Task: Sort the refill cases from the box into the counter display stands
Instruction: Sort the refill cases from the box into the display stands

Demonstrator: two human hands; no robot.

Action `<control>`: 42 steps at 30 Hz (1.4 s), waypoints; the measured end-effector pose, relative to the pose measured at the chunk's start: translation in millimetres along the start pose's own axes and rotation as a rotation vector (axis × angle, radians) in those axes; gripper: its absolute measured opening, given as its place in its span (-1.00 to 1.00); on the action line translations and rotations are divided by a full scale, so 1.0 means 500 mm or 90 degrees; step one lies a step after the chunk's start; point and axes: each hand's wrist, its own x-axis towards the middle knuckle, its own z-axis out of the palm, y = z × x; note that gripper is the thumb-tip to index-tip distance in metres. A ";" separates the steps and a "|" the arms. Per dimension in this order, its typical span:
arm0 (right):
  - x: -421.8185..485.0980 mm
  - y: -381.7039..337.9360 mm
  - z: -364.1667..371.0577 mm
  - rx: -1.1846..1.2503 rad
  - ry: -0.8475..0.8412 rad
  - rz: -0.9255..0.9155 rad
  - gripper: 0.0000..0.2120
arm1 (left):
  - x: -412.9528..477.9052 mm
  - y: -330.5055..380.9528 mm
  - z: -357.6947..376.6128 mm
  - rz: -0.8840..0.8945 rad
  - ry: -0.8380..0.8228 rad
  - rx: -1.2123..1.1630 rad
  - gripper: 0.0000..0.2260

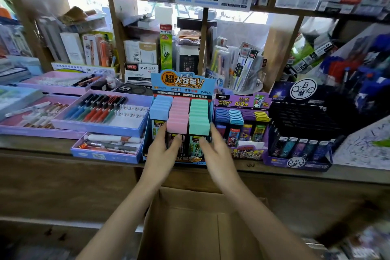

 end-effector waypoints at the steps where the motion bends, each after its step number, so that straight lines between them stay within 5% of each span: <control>1: -0.001 0.002 0.010 0.012 -0.012 0.004 -0.45 | -0.001 0.000 -0.002 -0.003 -0.005 0.000 -0.70; 18: 0.053 -0.029 0.010 0.127 0.022 0.057 -0.48 | 0.019 0.013 -0.012 0.017 0.013 0.031 -0.59; 24: 0.094 -0.044 0.022 0.127 0.036 0.069 -0.48 | 0.027 0.015 -0.034 0.021 -0.070 0.025 -0.54; 28: 0.105 -0.037 0.013 0.159 0.049 0.077 -0.47 | 0.039 0.016 -0.062 0.057 0.033 0.029 -0.62; 31: 0.119 -0.041 0.005 0.174 0.052 0.097 -0.48 | 0.073 0.014 -0.086 0.024 0.098 -0.031 -0.65; 36: 0.125 -0.056 0.012 0.184 0.057 0.106 -0.49 | 0.123 -0.001 -0.088 -0.091 0.043 -0.105 -0.60; 42: 0.125 -0.057 0.009 0.169 0.039 0.109 -0.46 | 0.154 -0.020 -0.081 -0.090 0.005 -0.067 -0.60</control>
